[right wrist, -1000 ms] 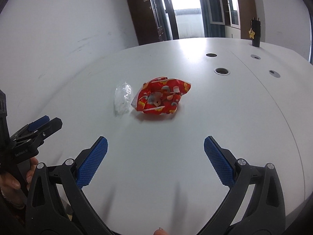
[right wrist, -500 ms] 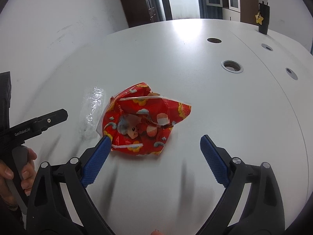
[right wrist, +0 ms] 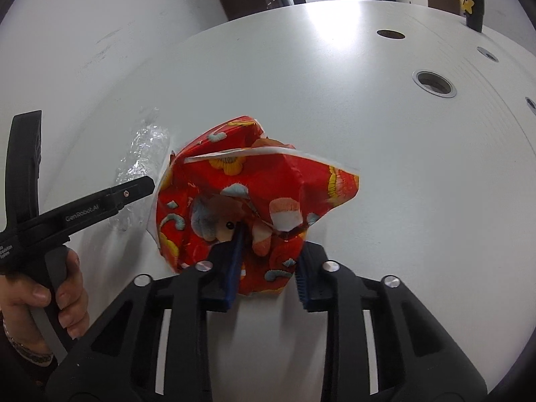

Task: Collect trash
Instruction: 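Grasp the clear plastic bottle with the left gripper while the right gripper grasps the red wrapper, then carry the clear bottle and red wrapper down over the blue wastebasket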

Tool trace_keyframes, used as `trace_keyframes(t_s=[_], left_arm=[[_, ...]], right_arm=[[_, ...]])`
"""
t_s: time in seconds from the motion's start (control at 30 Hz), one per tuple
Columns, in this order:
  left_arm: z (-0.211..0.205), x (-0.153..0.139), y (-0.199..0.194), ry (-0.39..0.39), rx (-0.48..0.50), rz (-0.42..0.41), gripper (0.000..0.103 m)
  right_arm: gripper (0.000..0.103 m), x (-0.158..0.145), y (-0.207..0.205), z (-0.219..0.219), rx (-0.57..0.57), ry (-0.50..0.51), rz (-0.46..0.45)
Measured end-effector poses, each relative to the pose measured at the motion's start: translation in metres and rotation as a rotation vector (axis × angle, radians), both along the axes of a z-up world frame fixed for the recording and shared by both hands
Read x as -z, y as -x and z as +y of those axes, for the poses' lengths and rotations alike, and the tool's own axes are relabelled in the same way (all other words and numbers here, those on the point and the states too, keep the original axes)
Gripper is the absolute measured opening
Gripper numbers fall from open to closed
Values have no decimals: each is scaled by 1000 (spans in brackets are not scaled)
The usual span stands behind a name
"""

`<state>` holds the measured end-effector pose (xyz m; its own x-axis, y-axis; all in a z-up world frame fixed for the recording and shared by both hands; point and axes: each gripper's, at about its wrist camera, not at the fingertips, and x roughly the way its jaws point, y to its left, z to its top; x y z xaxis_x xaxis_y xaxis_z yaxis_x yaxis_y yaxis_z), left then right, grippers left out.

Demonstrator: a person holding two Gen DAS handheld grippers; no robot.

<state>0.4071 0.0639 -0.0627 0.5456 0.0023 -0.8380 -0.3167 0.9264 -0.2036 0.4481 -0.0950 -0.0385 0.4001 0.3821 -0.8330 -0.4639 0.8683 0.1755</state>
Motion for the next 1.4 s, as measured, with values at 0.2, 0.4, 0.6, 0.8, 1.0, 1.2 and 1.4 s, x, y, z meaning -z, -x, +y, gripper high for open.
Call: trace_keyframes(t_s=[0.2,0.4,0.6,0.8,1.0,1.2,1.4], left_arm=[[-7,-18,32,-55,39,-72,38],[-27,-49,102,-139,71,-212,37],[-42,-59,175,-139,94,-274,37],[-63,-63,239,-166,128,-331,36],[-74,-68,295,-141,151,-401,36],[-83,-55,341,-153,120,-427,35],[-86,-53,383,-121,118,-442,34]], right_arm=[[9,-11,28,-15,-16,-25,-67],[9,-23,84,-33,-33,-56,-139],[9,-39,142,-46,-32,-42,-215],[9,-49,187,-59,-35,-30,-281],[9,-45,227,-72,-26,-34,-316],[9,-39,275,-89,-53,-35,-363],[9,-44,321,-98,-89,-45,-397]])
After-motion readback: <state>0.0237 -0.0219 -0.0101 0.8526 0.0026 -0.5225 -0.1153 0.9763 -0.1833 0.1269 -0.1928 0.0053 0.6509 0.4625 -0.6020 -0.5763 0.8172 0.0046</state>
